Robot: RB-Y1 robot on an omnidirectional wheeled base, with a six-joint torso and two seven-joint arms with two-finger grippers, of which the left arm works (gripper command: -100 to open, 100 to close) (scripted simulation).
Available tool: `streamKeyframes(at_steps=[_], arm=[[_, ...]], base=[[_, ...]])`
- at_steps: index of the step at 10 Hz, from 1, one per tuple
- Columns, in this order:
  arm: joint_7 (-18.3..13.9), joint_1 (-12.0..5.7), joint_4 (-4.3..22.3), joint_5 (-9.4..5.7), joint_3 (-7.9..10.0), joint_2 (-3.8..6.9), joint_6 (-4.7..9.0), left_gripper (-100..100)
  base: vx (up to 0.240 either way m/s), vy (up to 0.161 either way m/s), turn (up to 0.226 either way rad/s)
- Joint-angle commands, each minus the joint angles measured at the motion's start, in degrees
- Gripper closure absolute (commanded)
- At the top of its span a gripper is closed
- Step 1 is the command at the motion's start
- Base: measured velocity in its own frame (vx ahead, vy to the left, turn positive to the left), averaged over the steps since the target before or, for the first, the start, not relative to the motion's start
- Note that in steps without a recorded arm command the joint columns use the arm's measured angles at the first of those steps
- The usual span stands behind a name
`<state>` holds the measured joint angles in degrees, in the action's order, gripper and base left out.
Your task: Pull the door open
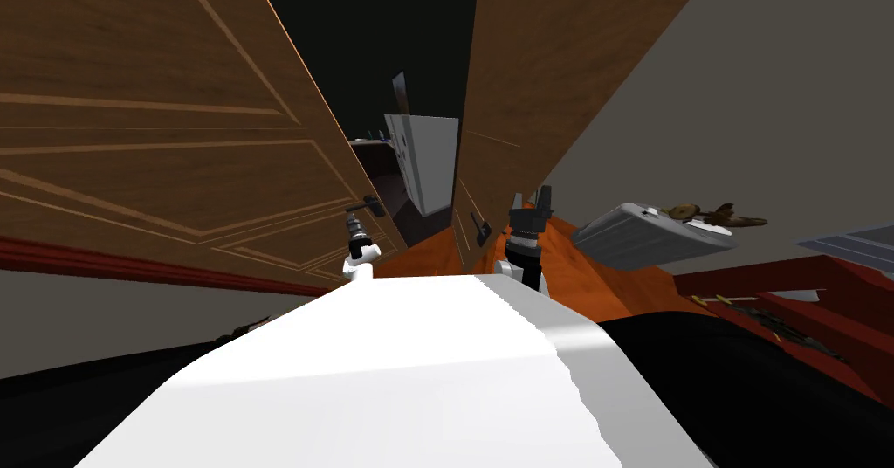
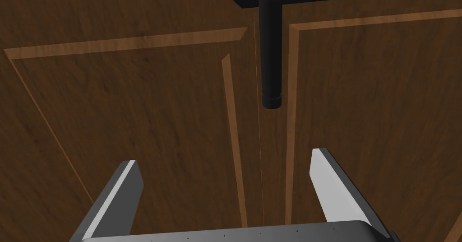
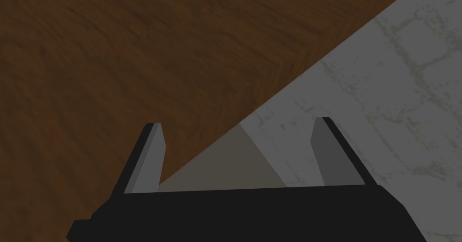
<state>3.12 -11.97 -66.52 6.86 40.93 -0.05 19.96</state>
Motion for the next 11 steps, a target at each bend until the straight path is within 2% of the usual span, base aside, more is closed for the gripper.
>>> streamKeyframes(at_steps=[1, 3, 4, 5, 7, 8, 9, 11], arm=[[0.42, -1.61, 2.4, 0.28, 1.36, -0.59, -0.31, -100], [0.67, -3.24, 4.81, 0.6, 2.89, -1.35, -0.89, -100], [0.63, -2.86, 4.58, 0.49, 2.52, -1.07, -0.35, -100], [0.66, -3.05, 5.27, 0.4, 2.79, 0.63, -0.05, -100], [0.99, -3.19, 6.18, 0.17, 3.52, 2.54, 0.35, -100], [1.24, -3.28, 6.63, 0.04, 3.99, 3.02, 0.54, -100], [1.62, -3.41, 7.23, -0.16, 4.74, 2.97, 0.85, -100], [1.86, -3.52, 7.56, -0.29, 5.3, 2.24, 1.13, -100]], base=[[0.063, 0.078, -0.12], [0.057, 0.072, -0.124], [0.021, 0.037, -0.026], [0.008, -0.02, -0.194], [0.007, -0.019, -0.2], [0.014, 0.033, -0.238], [0.061, 0.122, -0.233], [0.097, 0.174, -0.029]])
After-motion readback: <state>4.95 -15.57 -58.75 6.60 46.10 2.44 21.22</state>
